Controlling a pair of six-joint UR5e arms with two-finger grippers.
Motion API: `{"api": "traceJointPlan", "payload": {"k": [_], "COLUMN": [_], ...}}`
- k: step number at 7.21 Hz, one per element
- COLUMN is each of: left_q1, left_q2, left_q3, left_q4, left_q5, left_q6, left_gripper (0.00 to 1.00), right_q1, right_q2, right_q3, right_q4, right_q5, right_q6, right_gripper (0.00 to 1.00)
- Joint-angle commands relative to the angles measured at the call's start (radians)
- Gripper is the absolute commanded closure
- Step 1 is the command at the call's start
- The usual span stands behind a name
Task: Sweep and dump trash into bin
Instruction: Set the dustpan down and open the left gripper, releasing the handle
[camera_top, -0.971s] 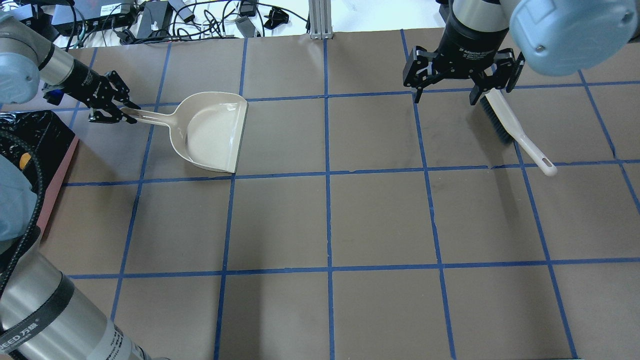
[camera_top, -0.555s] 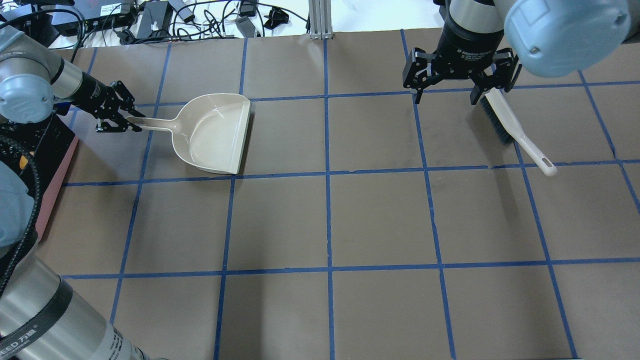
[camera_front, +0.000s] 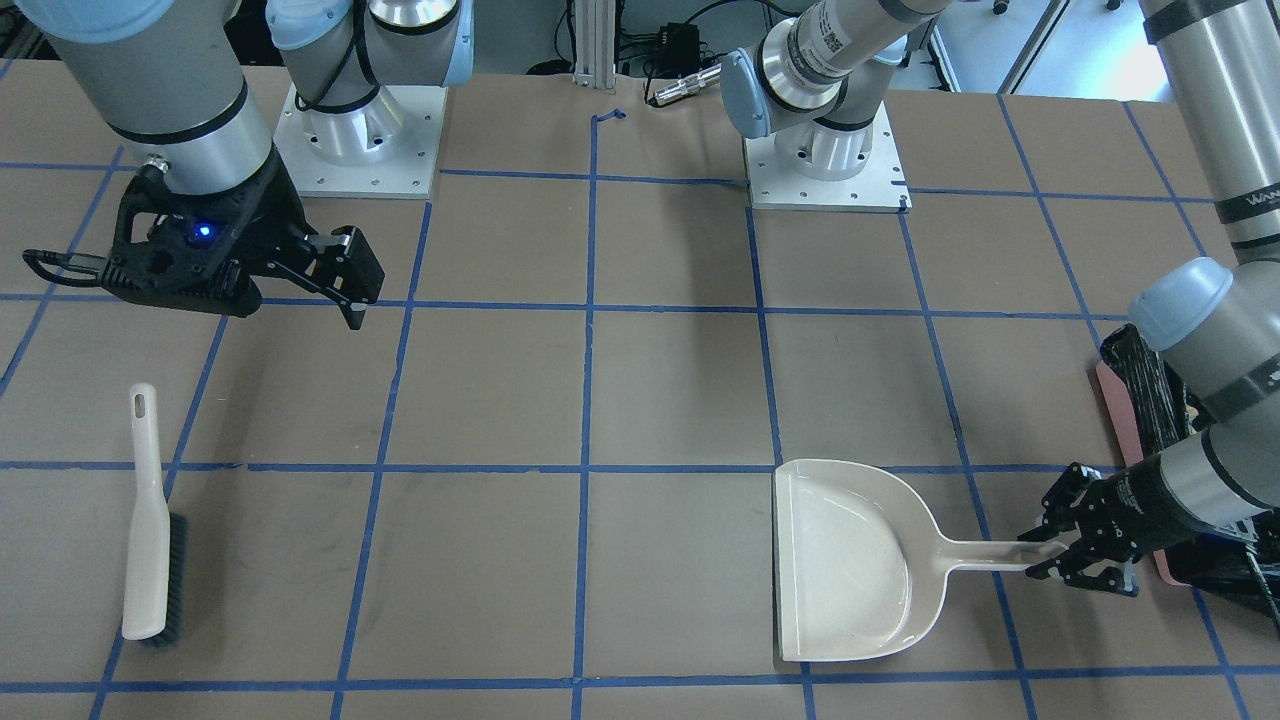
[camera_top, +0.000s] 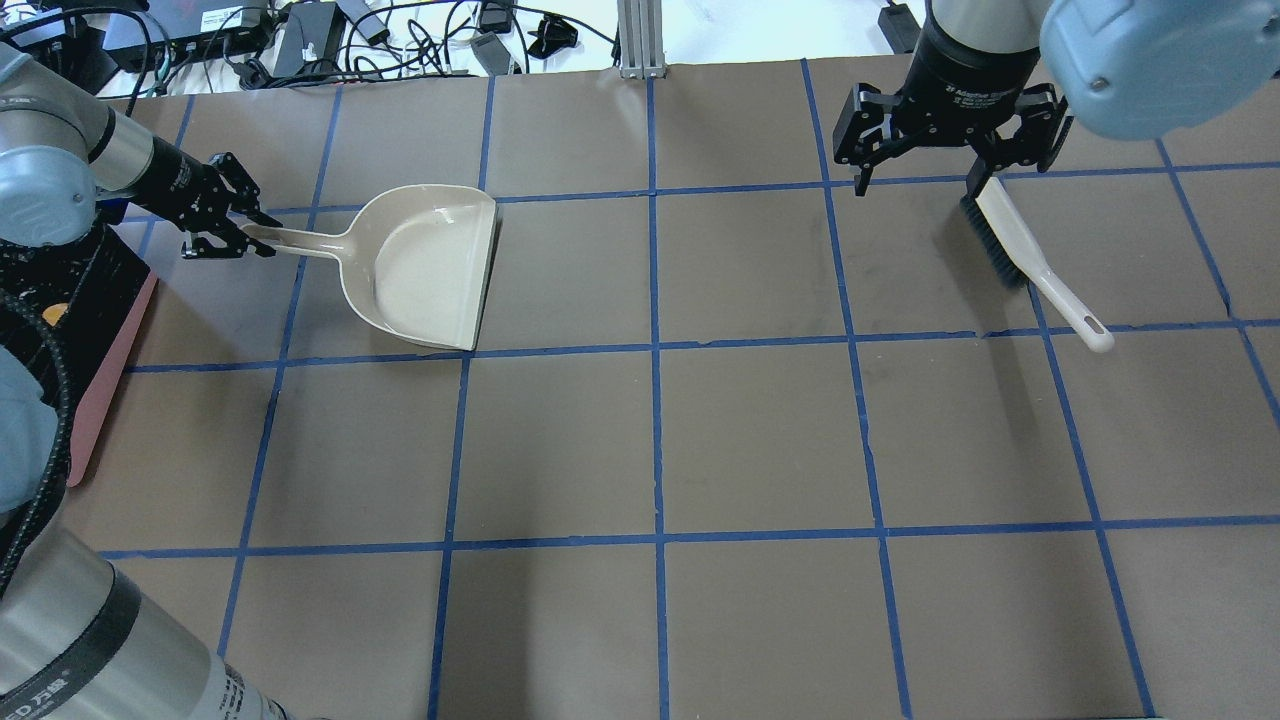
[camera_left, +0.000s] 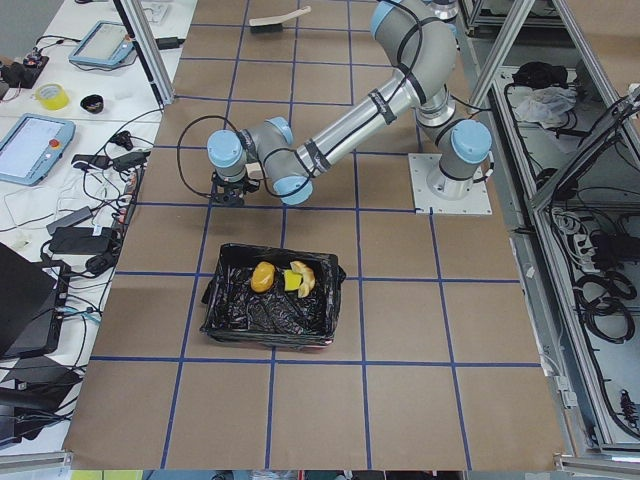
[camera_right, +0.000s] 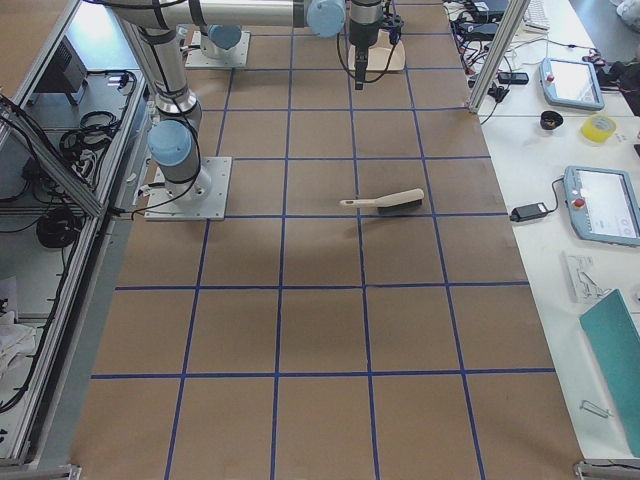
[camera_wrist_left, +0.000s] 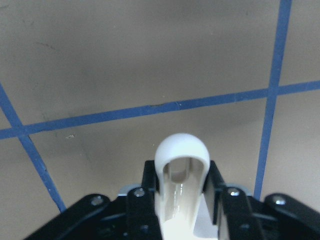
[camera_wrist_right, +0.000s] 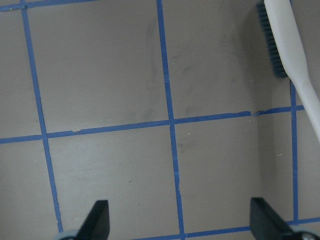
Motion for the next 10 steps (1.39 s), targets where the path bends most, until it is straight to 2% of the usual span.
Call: {"api": "traceJointPlan", "payload": {"k": [1,2,3,4,6,9,10], "left_q1": [-0.01,-0.024,-0.026,-0.024,-0.015,-0.015,-0.015], "left_q2": [0.0,0.013,0.016,0.016,0.031,0.046,0.065], "left_q3": [-0.013,-0.051,-0.099,-0.105,-0.087,-0.092,-0.085], "left_q4": [0.005,0.052,0.139,0.181,0.176,0.183,0.189], "left_q5": [-0.002,-0.002,-0.002,0.001,0.003,0.004,0.056], "left_q6": [-0.004,-0.005,-0.019,-0.025,-0.024,-0.028,-0.021], "left_gripper": [1.0,0.94,0.8,0.7,0.57,0.24,0.18], "right_q1": [-0.035,-0.041,-0.04,-0.037,-0.037,-0.038,-0.038], "right_q2": [0.002,0.001,-0.007,-0.009,-0.006,-0.001,-0.001], "right_q3": [0.004,0.004,0.004,0.004,0.004,0.003,0.003], "right_q4": [0.003,0.002,0.002,0.0,0.002,0.002,0.0], "right_q5": [0.008,0.031,0.042,0.037,0.039,0.039,0.036], "right_q6": [-0.037,-0.044,-0.035,-0.027,-0.03,-0.036,-0.042], "right_gripper": [0.0,0.0,0.0,0.0,0.0,0.0,0.0]}}
